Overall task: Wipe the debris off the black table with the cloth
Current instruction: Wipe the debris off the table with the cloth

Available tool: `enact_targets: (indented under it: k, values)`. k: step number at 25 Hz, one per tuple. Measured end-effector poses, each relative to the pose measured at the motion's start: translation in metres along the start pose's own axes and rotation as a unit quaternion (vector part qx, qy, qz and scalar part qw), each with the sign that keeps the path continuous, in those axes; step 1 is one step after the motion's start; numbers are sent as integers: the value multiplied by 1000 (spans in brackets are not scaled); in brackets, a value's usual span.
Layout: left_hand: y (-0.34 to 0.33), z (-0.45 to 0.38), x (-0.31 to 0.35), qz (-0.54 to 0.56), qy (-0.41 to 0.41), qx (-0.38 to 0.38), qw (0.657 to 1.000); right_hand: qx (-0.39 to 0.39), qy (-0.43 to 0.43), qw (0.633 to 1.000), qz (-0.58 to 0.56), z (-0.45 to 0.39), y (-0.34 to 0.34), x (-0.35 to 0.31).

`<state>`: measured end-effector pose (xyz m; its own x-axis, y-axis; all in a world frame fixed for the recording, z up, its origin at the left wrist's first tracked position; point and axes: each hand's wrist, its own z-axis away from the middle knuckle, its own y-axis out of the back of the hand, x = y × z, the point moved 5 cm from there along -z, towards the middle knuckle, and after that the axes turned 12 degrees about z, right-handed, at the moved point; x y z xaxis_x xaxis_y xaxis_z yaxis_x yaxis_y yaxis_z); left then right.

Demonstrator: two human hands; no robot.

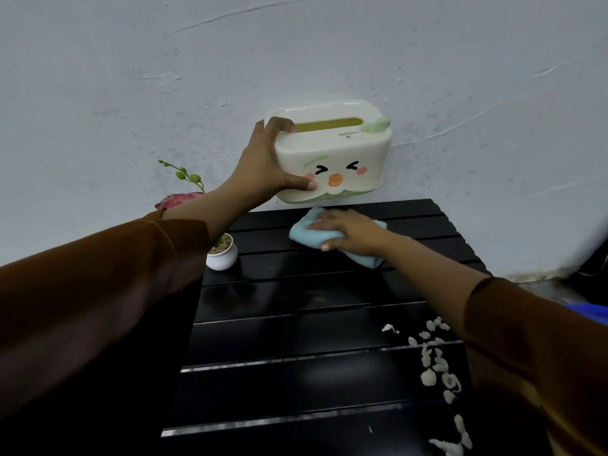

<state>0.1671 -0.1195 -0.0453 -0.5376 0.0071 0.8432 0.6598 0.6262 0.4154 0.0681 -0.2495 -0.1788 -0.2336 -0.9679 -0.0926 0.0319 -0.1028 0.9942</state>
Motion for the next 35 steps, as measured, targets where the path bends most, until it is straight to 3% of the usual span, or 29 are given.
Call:
enact_targets:
  k: [3,7,15,24,27,32,35]
  values:
    - [-8,4,6,7,-7,2,1000,-12,74,997,20,30,-5,-34]
    - [-24,10,12,21,-5,-4,1000,-22,107,994,23,83,0,-54]
    - [-65,47,-11,34,36,-13,999,-168,121,974,-90,153,26,-49]
    - [-81,95,-31,51,62,-24,997,-23,-49,988,-147,202,80,-42]
    - [-71,109,-29,82,81,-18,993,10,-65,986,-153,211,85,-62]
    - [-24,151,-10,-53,96,18,994,19,-55,986,-155,223,87,-121]
    - [5,195,1,-76,122,33,989,9,-53,988,-147,232,79,-158]
